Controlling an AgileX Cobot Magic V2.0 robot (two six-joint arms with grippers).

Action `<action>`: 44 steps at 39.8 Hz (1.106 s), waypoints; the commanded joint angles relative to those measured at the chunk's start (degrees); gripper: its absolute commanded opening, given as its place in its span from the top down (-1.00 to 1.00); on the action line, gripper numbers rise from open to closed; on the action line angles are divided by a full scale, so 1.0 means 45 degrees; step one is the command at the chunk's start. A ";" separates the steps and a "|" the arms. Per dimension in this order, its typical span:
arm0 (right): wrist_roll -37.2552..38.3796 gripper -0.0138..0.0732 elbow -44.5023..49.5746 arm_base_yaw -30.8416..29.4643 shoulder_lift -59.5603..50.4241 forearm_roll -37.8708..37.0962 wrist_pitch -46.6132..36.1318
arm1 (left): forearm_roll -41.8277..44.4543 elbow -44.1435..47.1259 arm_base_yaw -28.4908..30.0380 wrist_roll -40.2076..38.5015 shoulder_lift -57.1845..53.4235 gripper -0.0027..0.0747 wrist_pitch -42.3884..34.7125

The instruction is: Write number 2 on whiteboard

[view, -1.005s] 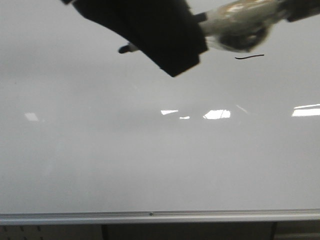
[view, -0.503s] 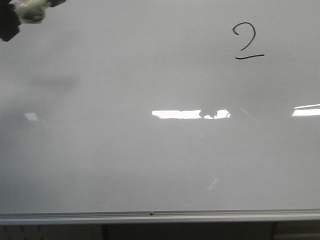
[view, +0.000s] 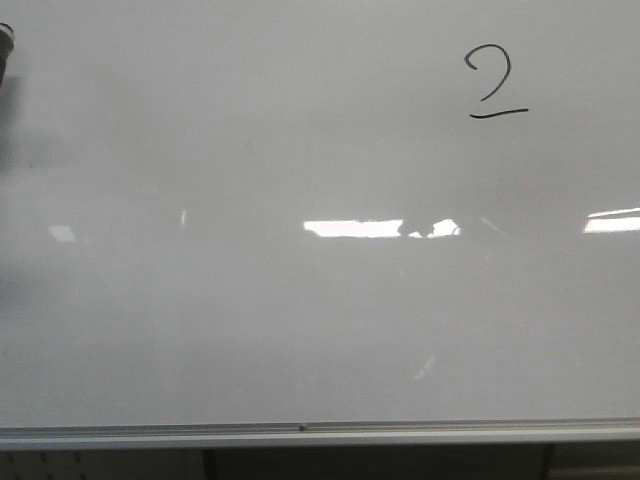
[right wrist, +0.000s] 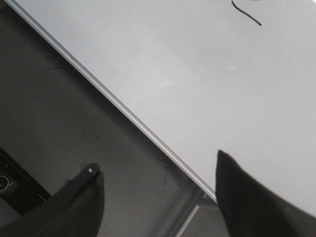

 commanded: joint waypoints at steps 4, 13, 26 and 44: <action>0.0056 -0.48 -0.0303 -0.0008 -0.0056 -0.0427 -0.0802 | -0.0245 -0.0347 0.0032 -0.0235 0.0631 0.94 -0.2290; 0.0056 -0.48 -0.0303 -0.0008 -0.0056 -0.0414 -0.0804 | -0.0245 -0.0371 0.0032 -0.0235 0.1529 0.38 -0.2981; 0.0821 -0.48 -0.0303 -0.0008 -0.0056 -0.0527 -0.0518 | 0.0260 -0.0371 0.0032 -0.0235 0.0962 -0.12 -0.1434; 0.4659 -0.48 -0.0303 -0.0008 -0.0094 -0.0543 -0.0474 | 0.0406 -0.0512 -0.1723 0.1429 -0.4833 -0.12 0.4214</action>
